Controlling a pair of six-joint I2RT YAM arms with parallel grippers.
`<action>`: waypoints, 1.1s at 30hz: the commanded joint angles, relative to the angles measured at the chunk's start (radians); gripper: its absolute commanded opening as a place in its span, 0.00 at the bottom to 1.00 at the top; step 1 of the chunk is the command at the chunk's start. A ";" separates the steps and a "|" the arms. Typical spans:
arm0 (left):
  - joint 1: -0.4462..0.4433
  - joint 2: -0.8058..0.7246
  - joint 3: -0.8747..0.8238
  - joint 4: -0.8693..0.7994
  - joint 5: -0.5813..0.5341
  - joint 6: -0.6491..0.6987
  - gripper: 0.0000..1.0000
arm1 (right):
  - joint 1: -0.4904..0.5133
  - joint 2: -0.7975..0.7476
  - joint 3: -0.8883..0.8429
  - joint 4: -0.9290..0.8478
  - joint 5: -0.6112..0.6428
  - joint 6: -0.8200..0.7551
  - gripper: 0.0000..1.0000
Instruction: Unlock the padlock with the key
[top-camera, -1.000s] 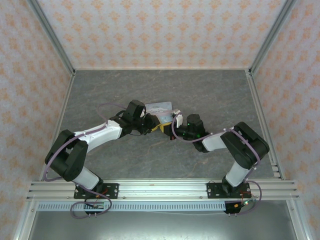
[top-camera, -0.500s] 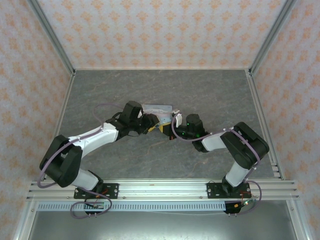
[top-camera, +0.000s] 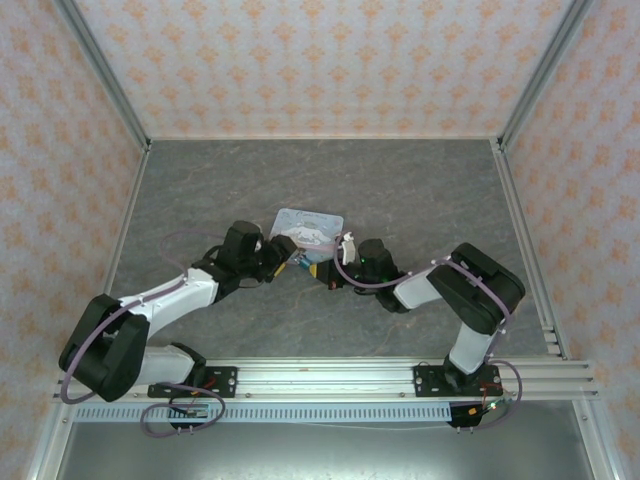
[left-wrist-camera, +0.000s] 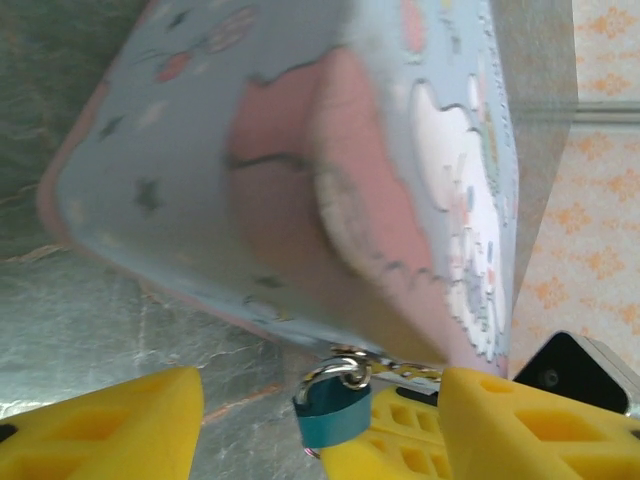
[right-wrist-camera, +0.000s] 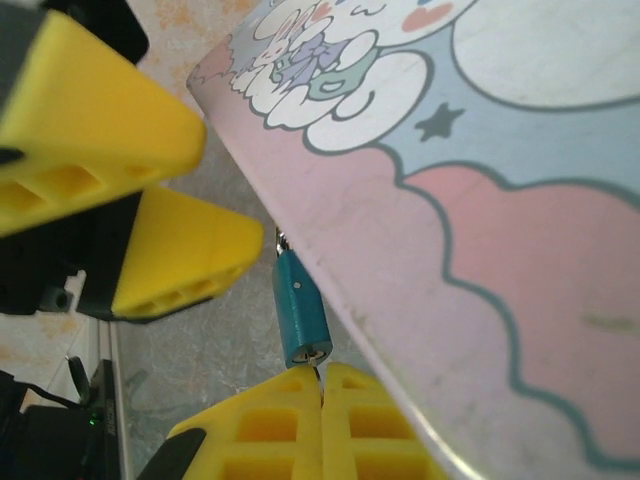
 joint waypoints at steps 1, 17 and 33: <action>0.002 -0.030 -0.050 0.120 -0.057 -0.071 0.60 | 0.015 -0.007 -0.009 0.087 0.050 0.130 0.00; -0.093 0.033 -0.142 0.383 -0.120 -0.213 0.50 | 0.038 -0.087 -0.045 0.022 0.079 0.369 0.00; -0.160 0.167 -0.095 0.432 -0.105 -0.269 0.40 | 0.039 -0.091 -0.015 0.012 0.064 0.441 0.00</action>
